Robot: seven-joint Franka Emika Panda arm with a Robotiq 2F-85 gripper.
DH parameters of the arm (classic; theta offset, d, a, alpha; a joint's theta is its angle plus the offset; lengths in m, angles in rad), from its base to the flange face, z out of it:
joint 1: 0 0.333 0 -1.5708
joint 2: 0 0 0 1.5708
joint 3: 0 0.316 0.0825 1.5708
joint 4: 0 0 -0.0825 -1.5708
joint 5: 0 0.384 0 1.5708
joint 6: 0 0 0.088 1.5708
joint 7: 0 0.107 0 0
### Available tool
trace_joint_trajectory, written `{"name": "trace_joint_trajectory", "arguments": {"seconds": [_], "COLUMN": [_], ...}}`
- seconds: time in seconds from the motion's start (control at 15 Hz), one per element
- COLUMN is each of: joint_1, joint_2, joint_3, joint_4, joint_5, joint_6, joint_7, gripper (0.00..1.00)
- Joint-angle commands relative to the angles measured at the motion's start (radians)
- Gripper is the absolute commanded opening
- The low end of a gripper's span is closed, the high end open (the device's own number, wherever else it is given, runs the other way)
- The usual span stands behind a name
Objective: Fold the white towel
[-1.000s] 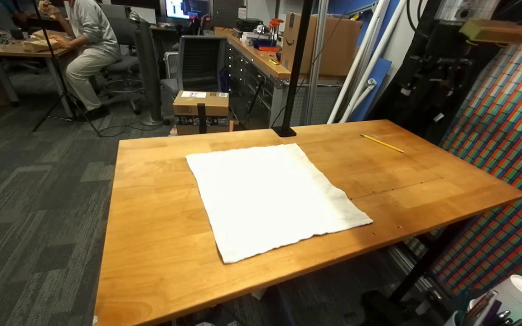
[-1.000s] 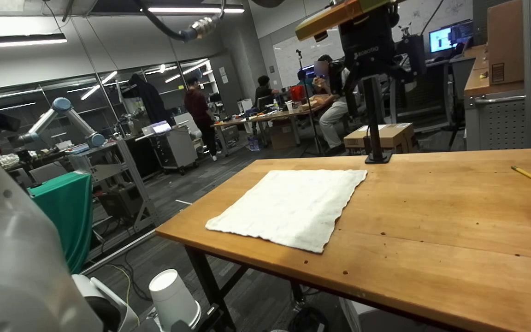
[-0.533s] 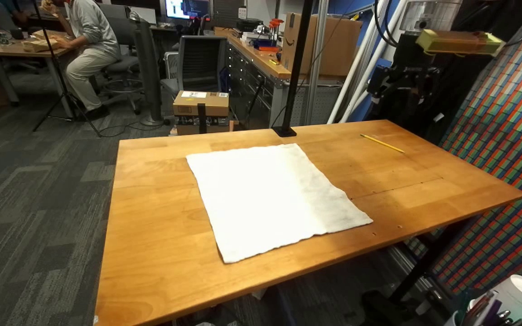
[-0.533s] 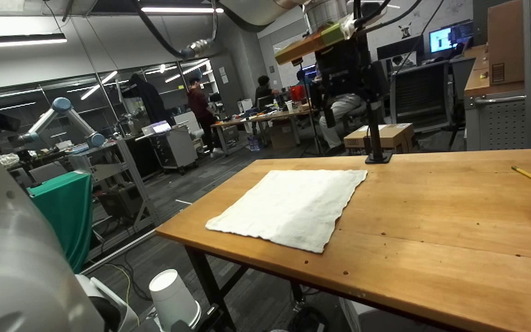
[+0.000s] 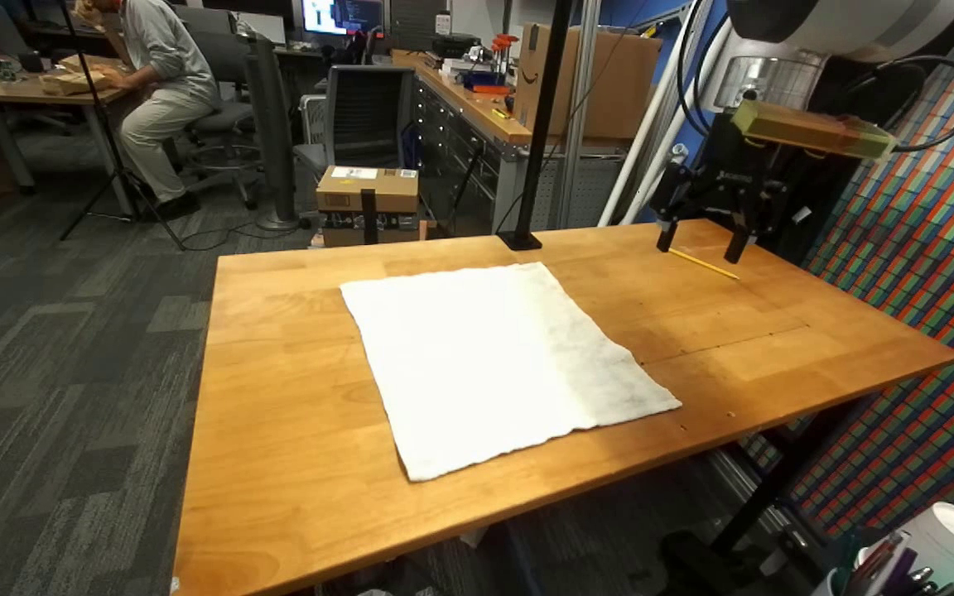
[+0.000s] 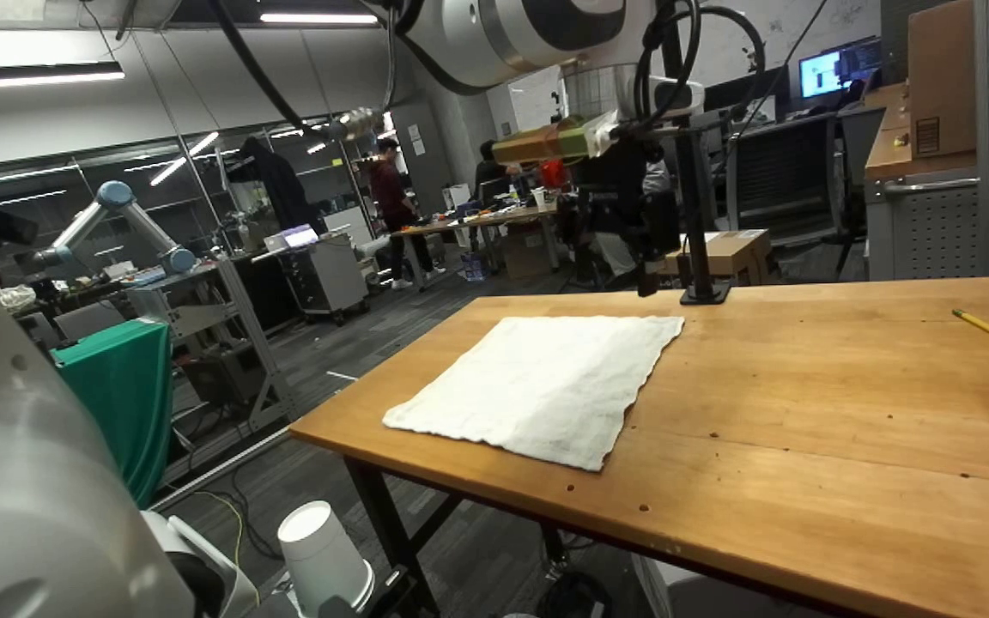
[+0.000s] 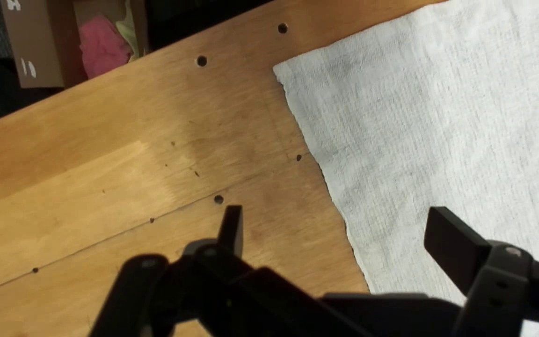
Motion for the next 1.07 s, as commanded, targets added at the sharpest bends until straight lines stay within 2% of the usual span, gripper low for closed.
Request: {"name": "trace_joint_trajectory", "arguments": {"seconds": [0.0, 0.47, 0.8, 1.0], "joint_1": [0.012, 0.023, 0.019, 0.021], "joint_2": [-0.002, 0.073, 0.19, 0.252], "joint_3": [0.017, 0.032, 0.019, 0.004], "joint_4": [-0.059, -0.132, -0.142, -0.13], "joint_5": [-0.002, -0.082, -0.126, -0.155], "joint_6": [0.051, 0.139, 0.319, 0.452], "joint_7": [0.047, 0.012, -0.014, 0.025], "gripper": [1.0, 1.0, 1.0, 1.0]}}
